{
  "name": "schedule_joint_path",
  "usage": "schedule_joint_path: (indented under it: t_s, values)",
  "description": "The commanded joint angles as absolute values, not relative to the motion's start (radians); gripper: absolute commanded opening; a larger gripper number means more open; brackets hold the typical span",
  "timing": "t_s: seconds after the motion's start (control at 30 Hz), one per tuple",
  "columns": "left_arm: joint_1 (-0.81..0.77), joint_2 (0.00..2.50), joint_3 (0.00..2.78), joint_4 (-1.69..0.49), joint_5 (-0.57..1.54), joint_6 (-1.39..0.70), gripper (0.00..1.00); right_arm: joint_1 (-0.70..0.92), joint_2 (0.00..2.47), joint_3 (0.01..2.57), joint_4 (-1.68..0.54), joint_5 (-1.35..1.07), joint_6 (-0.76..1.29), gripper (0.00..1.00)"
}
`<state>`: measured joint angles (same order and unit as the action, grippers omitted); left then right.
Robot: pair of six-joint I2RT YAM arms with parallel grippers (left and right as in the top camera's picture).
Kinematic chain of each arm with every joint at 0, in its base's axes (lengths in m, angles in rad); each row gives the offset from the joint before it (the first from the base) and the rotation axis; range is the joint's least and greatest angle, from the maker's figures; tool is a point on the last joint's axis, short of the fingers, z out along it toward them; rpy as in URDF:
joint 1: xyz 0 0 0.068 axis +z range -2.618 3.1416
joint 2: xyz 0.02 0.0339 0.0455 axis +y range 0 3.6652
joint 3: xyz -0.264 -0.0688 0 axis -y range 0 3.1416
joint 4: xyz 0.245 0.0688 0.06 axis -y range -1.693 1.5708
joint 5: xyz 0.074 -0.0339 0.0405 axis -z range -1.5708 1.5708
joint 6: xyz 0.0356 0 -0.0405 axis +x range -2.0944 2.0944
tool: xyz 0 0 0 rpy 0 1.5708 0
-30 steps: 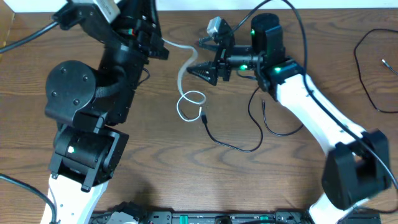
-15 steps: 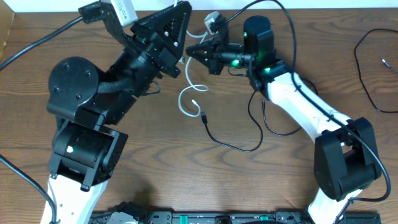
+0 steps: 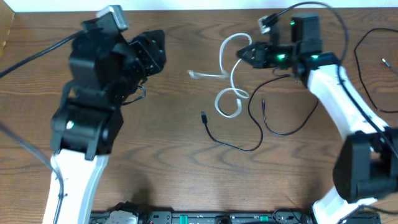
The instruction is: Untangle cables
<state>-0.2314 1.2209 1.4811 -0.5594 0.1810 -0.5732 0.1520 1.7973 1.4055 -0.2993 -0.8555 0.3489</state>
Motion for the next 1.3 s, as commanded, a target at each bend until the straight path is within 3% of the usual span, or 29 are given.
schedule_joint_path:
  t_s: [0.0, 0.1, 0.37, 0.67, 0.9, 1.17, 1.2, 1.27]
  values:
    - [-0.227, 1.28, 1.491, -0.595, 0.163, -0.569, 0.57, 0.104, 1.662, 1.412, -0.291, -0.801, 0.425, 0.01]
    - [-0.227, 1.317, 1.491, -0.606, 0.164, -0.569, 0.62, 0.028, 1.576, 1.412, -0.24, -0.753, 0.548, 0.01]
    - [-0.227, 1.345, 1.491, -0.629, 0.164, -0.569, 0.63, -0.263, 1.492, 1.412, -0.059, -0.659, 0.73, 0.01]
    - [-0.228, 1.345, 1.491, -0.652, 0.164, -0.569, 0.63, -0.62, 1.524, 1.412, -0.131, -0.427, 0.619, 0.01]
    - [-0.228, 1.345, 1.49, -0.671, 0.164, -0.569, 0.63, -0.72, 1.662, 1.412, -0.095, -0.365, 0.612, 0.01]
    - [-0.228, 1.347, 1.49, -0.674, 0.164, -0.569, 0.63, -0.686, 1.893, 1.412, 0.161, -0.365, 0.614, 0.02]
    - [-0.228, 1.347, 1.49, -0.674, 0.164, -0.569, 0.63, -0.68, 1.91, 1.412, 0.17, -0.365, 0.614, 0.05]
    - [-0.228, 1.347, 1.49, -0.673, 0.164, -0.569, 0.62, -0.661, 1.946, 1.412, 0.168, -0.366, 0.612, 0.47]
